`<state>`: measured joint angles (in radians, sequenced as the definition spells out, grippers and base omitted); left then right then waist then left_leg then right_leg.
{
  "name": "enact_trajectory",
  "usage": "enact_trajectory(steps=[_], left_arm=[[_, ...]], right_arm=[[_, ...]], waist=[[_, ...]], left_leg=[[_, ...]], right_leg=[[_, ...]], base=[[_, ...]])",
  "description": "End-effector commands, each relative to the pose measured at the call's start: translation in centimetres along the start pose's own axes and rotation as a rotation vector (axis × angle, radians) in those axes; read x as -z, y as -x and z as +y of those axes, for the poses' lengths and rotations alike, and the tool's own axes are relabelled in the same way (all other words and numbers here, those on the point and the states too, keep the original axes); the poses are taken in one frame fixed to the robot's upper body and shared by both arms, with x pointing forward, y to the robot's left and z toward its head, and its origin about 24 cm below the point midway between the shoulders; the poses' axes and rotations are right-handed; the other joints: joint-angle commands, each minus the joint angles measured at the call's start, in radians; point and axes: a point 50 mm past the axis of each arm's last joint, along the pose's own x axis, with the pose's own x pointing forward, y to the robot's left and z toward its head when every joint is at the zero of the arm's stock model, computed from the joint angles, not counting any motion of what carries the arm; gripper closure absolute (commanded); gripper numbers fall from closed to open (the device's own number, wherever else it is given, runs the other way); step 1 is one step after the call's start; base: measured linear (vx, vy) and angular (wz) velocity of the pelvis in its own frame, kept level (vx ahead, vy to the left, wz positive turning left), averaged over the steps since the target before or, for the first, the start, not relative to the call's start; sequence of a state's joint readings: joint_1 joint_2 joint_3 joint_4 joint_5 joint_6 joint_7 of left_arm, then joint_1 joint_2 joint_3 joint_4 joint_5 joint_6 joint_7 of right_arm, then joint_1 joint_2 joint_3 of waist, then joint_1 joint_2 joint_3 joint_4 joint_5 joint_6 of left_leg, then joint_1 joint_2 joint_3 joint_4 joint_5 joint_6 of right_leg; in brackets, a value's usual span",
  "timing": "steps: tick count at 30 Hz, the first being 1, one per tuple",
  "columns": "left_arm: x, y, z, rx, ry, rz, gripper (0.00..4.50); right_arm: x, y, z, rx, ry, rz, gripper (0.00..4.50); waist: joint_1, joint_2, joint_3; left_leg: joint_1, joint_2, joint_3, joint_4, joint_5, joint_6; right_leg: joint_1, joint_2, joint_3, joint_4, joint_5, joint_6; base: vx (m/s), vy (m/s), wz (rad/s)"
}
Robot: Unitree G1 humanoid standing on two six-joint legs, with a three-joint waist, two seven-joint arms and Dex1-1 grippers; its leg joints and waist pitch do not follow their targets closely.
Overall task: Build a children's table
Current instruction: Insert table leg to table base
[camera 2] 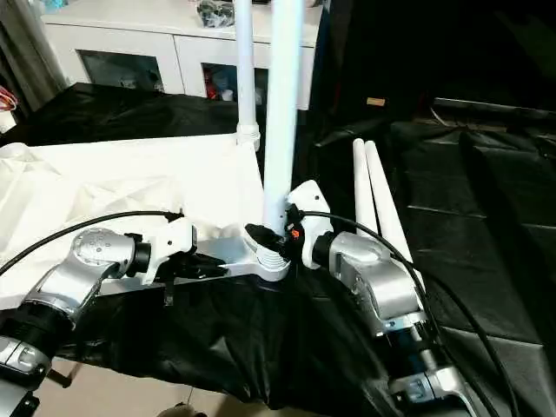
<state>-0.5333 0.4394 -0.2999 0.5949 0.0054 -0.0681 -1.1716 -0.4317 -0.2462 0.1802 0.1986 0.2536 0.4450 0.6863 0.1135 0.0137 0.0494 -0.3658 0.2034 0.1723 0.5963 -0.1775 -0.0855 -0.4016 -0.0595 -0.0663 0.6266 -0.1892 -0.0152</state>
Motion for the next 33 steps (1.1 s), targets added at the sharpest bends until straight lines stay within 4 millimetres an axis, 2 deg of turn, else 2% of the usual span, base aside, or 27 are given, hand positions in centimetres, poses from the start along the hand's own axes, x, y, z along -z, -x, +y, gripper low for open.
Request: enact_trajectory(steps=[1,6,9,13,16,18,22,27,30,33], left_arm=[[1.1,-0.5,-0.6,0.025,0.024,0.063,4.5],[0.6,-0.7,-0.5,0.016,0.017,0.044,4.5],[0.5,-0.7,-0.4,0.008,0.017,0.038,4.5],[0.4,-0.7,-0.2,-0.017,0.018,0.032,4.5],[0.4,-0.7,-0.1,-0.032,0.021,0.026,4.5],[0.4,-0.8,-0.1,-0.038,0.022,0.025,4.5],[0.2,-0.9,0.1,-0.057,0.023,0.015,4.5],[0.1,-1.0,0.2,-0.073,0.021,0.013,4.5],[0.1,-1.0,0.3,-0.078,0.018,0.013,4.5],[0.1,-1.0,0.3,-0.077,0.013,0.018,4.5]], right_arm=[[0.1,-0.1,-0.2,0.004,-0.012,0.004,2.6],[0.2,-0.2,-0.6,0.023,-0.059,-0.044,2.6],[0.7,0.1,-0.8,0.035,-0.117,-0.072,2.6],[2.4,1.1,-1.1,0.071,-0.2,-0.098,2.6],[3.6,1.6,-0.9,0.085,-0.231,-0.1,2.6],[4.1,1.8,-0.7,0.089,-0.244,-0.104,2.6],[5.2,2.3,-0.3,0.113,-0.284,-0.133,2.6],[5.4,2.5,0.3,0.142,-0.254,-0.165,2.6],[5.2,2.2,1.2,0.116,-0.158,-0.111,2.6],[5.2,1.7,1.6,0.093,-0.085,-0.052,2.6]], waist=[[0.002,0.0,-0.057],[0.001,0.0,-0.057],[0.003,0.004,-0.058],[0.003,0.002,-0.058],[0.005,0.008,-0.058],[0.006,0.006,-0.056],[0.008,0.008,-0.057],[0.014,0.01,-0.057],[0.017,0.009,-0.059],[0.02,0.007,-0.056]], left_leg=[[0.013,0.028,-0.012,-0.079,-0.267,-0.02],[0.014,0.028,-0.013,-0.081,-0.289,-0.023],[0.014,0.029,-0.015,-0.082,-0.291,-0.024],[0.013,0.03,-0.014,-0.082,-0.29,-0.022],[0.013,0.03,-0.015,-0.083,-0.294,-0.021],[0.017,0.03,-0.014,-0.084,-0.319,-0.021],[0.017,0.032,-0.016,-0.087,-0.325,-0.02],[0.018,0.032,-0.016,-0.089,-0.324,-0.015],[0.012,0.031,-0.016,-0.092,-0.293,-0.01],[0.014,0.03,-0.016,-0.093,-0.3,-0.013]], right_leg=[[0.04,-0.087,0.054,-0.093,-0.332,-0.144],[0.038,-0.089,0.054,-0.097,-0.366,-0.136],[0.039,-0.088,0.054,-0.096,-0.359,-0.138],[0.04,-0.089,0.054,-0.096,-0.333,-0.146],[0.04,-0.088,0.053,-0.096,-0.335,-0.149],[0.037,-0.09,0.053,-0.102,-0.365,-0.144],[0.037,-0.09,0.053,-0.103,-0.362,-0.142],[0.036,-0.092,0.053,-0.109,-0.391,-0.128],[0.04,-0.089,0.053,-0.105,-0.355,-0.126],[0.04,-0.091,0.053,-0.109,-0.394,-0.109]], base=[[0.0,0.0,0.0],[0.0,0.0,0.0],[0.0,0.0,0.0],[0.0,0.0,0.0],[0.0,0.0,0.0],[0.0,0.0,0.0],[0.0,0.0,0.0],[0.0,0.0,0.0],[0.0,0.0,0.0],[0.0,0.0,0.0]])
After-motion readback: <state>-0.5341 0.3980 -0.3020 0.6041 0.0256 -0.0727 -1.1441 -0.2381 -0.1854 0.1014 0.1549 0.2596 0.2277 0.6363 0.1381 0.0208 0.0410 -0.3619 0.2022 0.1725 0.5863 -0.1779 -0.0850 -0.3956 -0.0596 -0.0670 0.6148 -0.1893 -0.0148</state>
